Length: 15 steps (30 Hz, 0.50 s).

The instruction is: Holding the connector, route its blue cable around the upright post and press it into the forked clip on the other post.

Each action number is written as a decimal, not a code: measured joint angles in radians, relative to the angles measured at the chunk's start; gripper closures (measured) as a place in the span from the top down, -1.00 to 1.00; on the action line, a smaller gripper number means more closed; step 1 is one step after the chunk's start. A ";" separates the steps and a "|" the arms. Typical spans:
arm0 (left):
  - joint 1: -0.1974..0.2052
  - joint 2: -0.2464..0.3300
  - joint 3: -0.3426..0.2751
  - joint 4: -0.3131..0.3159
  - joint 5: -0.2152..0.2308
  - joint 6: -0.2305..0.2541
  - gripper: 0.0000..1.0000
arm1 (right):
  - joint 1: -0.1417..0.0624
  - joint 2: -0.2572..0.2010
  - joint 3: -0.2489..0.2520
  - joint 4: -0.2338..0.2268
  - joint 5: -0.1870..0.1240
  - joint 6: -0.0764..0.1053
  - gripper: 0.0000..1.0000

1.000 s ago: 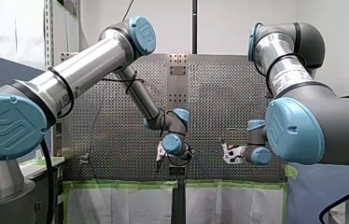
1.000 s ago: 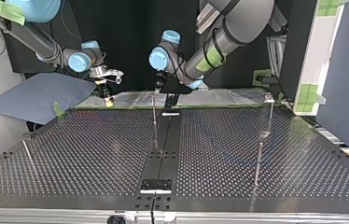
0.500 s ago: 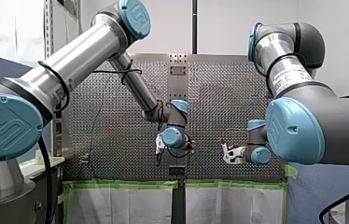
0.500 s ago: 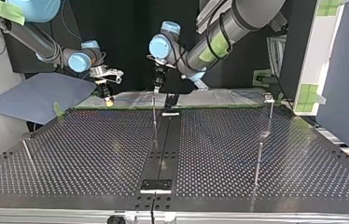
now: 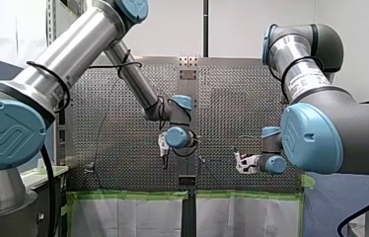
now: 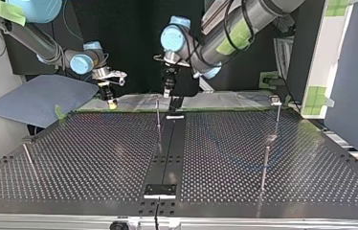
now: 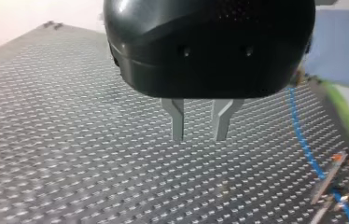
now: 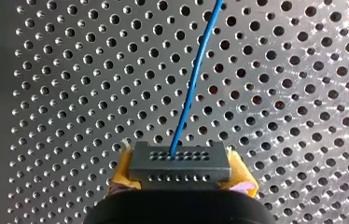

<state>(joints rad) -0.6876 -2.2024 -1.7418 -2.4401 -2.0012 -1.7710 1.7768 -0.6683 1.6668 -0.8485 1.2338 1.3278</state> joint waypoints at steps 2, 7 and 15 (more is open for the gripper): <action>0.003 0.021 -0.021 0.020 -0.001 -0.014 1.00 | 0.000 0.000 0.000 0.000 -0.001 0.000 -1.00; 0.010 0.070 -0.070 0.070 0.016 -0.055 1.00 | 0.000 0.000 0.000 0.000 -0.002 -0.001 -1.00; 0.017 0.154 -0.154 0.154 0.023 -0.060 1.00 | 0.000 0.000 0.000 0.000 -0.002 -0.001 -1.00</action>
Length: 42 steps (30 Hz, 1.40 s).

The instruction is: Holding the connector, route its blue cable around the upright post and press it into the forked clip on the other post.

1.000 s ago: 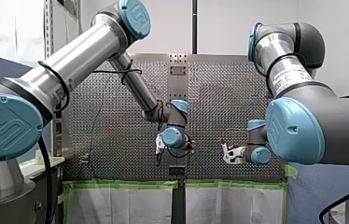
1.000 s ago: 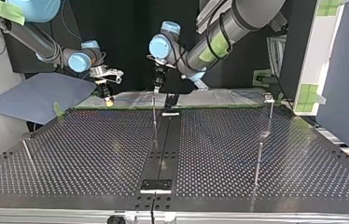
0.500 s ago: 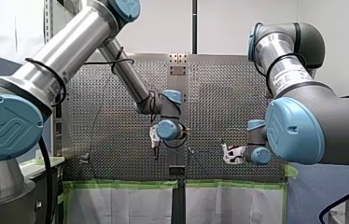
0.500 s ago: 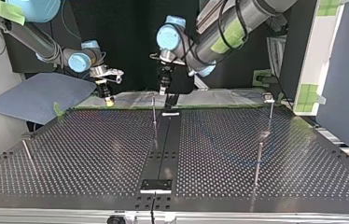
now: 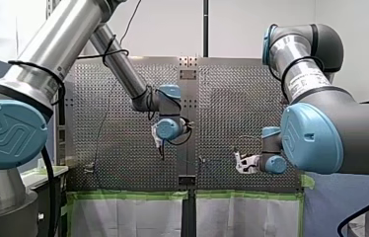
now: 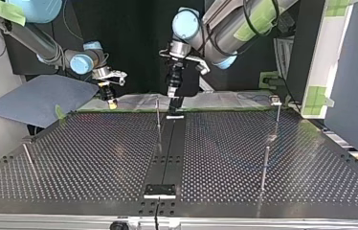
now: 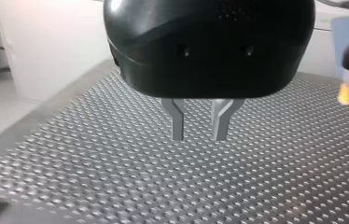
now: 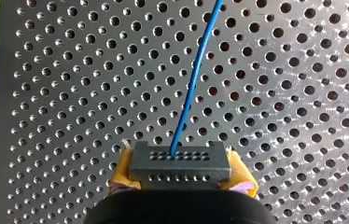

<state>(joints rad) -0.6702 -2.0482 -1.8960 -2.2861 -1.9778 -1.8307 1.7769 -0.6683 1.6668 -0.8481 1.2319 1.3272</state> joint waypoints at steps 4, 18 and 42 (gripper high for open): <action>0.002 0.038 -0.038 0.038 0.001 0.002 1.00 | 0.000 0.000 0.000 0.003 0.000 0.000 -1.00; 0.008 0.160 -0.160 0.132 0.002 0.027 1.00 | -0.013 -0.003 -0.016 0.070 0.061 -0.046 -1.00; 0.008 0.305 -0.404 0.296 -0.002 0.053 1.00 | -0.014 -0.160 0.021 0.212 0.137 -0.026 -1.00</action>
<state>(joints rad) -0.6619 -1.7432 -2.2996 -1.9900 -1.9800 -1.7780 1.7627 -0.8281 1.6874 -0.6357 1.3688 1.3012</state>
